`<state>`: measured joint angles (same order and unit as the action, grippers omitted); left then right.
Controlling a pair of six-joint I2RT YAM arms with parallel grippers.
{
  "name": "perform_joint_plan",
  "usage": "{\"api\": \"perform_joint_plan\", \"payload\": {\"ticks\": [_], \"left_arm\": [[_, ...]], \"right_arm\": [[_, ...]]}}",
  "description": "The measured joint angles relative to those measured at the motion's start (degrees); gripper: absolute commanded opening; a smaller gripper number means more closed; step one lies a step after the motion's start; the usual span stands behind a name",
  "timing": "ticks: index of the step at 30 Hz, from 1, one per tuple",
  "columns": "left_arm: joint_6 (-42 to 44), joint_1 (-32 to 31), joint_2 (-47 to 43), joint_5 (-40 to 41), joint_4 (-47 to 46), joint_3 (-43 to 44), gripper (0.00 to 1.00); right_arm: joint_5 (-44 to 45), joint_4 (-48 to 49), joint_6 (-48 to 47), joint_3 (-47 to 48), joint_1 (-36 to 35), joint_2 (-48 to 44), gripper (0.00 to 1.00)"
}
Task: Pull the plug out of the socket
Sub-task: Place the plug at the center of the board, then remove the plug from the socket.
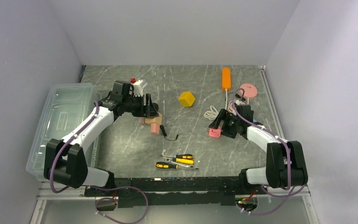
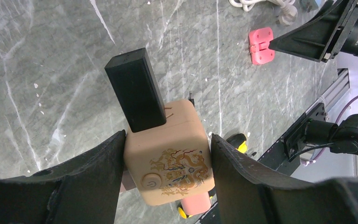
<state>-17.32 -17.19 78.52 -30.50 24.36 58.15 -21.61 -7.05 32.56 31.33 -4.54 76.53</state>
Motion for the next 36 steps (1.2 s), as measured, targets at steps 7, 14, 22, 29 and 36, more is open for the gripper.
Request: {"api": "perform_joint_plan", "payload": {"ticks": [7,14,22,29,36], "left_arm": [[-3.3,0.0,-0.7,2.2,-2.8,-1.0,0.0],[-9.2,0.0,-1.1,6.6,-8.9,-1.1,0.0],[-14.1,0.0,-2.2,9.4,-17.7,-5.4,0.0],[-15.8,0.0,-2.3,9.4,-18.1,-7.6,0.0],[-17.2,0.0,-2.3,8.5,-18.9,-8.3,0.0]], "right_arm": [[4.3,-4.1,0.0,0.6,-0.3,-4.8,0.94],[6.0,-5.2,0.4,6.1,-9.8,-13.1,0.95],[7.0,5.1,5.6,10.7,-30.8,-9.0,0.95],[8.0,11.0,6.1,20.0,-41.4,5.8,0.95],[9.6,14.1,6.3,24.5,-43.3,14.8,0.93]]}}
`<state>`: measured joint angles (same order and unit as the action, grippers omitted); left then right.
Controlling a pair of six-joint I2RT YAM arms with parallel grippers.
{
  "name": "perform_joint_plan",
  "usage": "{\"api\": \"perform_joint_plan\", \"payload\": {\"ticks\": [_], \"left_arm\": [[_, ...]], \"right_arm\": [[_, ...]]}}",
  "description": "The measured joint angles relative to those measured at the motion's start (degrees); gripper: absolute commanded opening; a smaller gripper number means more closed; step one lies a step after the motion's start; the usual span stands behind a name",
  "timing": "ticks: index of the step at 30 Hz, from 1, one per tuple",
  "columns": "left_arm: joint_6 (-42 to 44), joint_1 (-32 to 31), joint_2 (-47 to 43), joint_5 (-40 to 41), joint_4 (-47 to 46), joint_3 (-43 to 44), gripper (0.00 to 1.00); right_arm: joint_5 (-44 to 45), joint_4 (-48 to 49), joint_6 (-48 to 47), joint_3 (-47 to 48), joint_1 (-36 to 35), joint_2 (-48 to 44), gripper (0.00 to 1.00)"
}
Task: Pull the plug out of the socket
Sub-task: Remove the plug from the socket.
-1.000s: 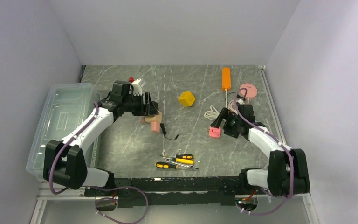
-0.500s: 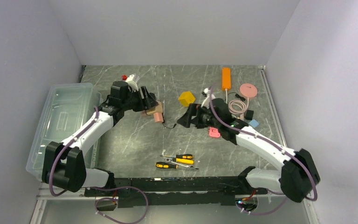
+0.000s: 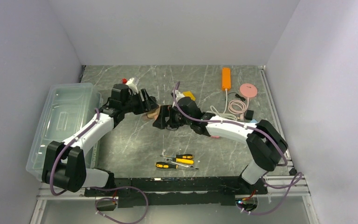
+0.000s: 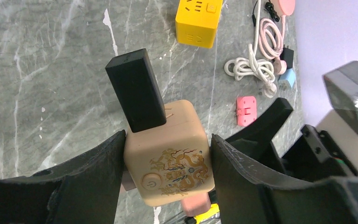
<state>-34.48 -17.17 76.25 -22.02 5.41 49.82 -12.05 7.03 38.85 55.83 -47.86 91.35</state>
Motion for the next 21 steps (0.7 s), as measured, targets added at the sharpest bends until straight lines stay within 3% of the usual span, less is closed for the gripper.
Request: {"api": "perform_joint_plan", "payload": {"ticks": [8,15,21], "left_arm": [[-0.7,0.0,0.0,-0.5,-0.4,0.0,0.0],[-0.7,0.0,0.0,-0.6,-0.5,0.0,0.0],[-0.9,0.0,0.0,-0.6,-1.0,0.0,0.0]], "right_arm": [[2.3,0.3,-0.1,0.8,0.0,4.1,0.73],[2.6,2.6,-0.5,0.7,-0.1,4.1,0.64],[2.3,3.9,-1.7,0.8,-0.1,4.1,0.41]]}}
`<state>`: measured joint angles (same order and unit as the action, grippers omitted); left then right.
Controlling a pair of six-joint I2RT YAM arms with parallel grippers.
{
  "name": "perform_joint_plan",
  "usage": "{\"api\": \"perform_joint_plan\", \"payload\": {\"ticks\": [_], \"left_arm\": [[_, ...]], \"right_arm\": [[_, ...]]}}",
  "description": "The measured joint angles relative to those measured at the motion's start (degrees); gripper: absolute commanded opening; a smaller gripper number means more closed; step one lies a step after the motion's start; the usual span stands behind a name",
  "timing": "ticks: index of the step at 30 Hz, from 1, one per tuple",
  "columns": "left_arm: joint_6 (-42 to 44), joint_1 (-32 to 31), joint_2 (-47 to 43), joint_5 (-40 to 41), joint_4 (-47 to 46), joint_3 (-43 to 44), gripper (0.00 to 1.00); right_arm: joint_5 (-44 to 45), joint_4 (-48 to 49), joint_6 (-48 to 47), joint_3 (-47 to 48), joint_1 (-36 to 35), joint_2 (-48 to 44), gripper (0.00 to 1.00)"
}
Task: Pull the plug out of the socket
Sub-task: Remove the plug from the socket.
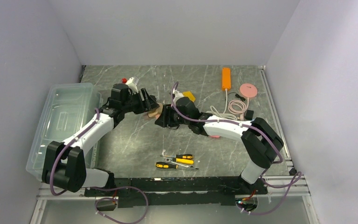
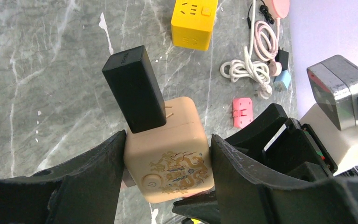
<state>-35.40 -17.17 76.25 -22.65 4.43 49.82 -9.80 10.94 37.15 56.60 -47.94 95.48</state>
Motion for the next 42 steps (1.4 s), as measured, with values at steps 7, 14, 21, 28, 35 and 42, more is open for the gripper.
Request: {"api": "perform_joint_plan", "payload": {"ticks": [7,14,21,28,35,42], "left_arm": [[0.0,-0.1,0.1,0.0,-0.8,0.0,0.0],[1.2,-1.6,0.1,2.0,-1.6,0.0,0.0],[1.7,-1.9,0.1,2.2,-1.6,0.0,0.0],[1.8,-2.1,0.3,1.7,-0.1,0.0,0.0],[1.7,-2.1,0.4,0.6,0.6,0.0,0.0],[1.6,-2.2,0.5,-0.3,0.7,0.0,0.0]], "right_arm": [[-0.1,-2.1,1.1,1.3,0.1,0.0,0.23],[-0.8,-7.1,5.4,4.0,0.1,0.8,0.16],[-1.2,-7.0,5.3,3.9,0.1,0.9,0.0],[-0.7,-3.4,-2.2,0.8,-0.2,0.1,0.0],[0.5,-3.3,-7.9,-0.4,-0.6,-1.1,0.0],[1.1,-3.2,-10.7,-1.4,-0.7,-2.3,0.0]]}}
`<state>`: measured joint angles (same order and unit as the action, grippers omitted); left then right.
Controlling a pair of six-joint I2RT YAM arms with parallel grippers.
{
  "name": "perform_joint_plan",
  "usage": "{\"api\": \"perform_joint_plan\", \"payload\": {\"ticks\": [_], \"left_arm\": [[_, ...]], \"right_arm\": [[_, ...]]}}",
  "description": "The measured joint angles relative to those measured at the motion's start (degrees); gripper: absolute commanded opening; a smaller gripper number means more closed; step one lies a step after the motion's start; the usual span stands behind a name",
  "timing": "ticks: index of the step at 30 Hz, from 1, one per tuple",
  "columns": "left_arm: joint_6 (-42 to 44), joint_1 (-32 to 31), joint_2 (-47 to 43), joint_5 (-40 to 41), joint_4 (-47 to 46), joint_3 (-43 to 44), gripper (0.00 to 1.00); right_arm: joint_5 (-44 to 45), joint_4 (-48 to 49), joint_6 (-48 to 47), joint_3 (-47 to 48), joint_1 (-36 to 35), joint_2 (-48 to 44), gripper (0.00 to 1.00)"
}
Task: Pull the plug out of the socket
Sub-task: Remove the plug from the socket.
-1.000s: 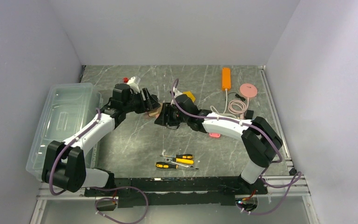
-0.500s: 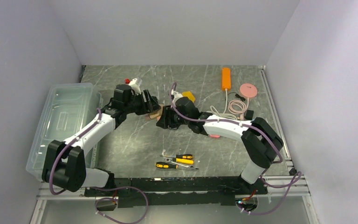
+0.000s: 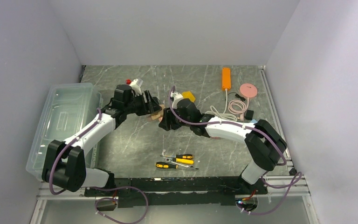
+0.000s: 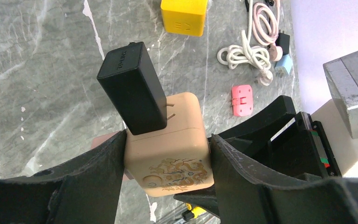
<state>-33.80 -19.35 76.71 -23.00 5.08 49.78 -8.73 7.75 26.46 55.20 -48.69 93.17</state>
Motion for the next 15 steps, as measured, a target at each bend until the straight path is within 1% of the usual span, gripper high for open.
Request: {"api": "perform_joint_plan", "payload": {"ticks": [7,11,15], "left_arm": [[-0.3,-0.1,0.1,-0.1,-0.5,0.0,0.0],[-0.9,-0.2,0.1,0.0,-1.6,0.0,0.0],[-1.0,-0.3,0.1,0.5,-1.9,-0.1,0.0]], "right_arm": [[2.8,-3.6,2.5,1.7,-0.9,-0.1,0.0],[3.6,-6.5,7.2,3.4,-0.8,-0.1,0.0],[2.1,-6.8,11.6,3.4,0.2,-0.1,0.0]]}}
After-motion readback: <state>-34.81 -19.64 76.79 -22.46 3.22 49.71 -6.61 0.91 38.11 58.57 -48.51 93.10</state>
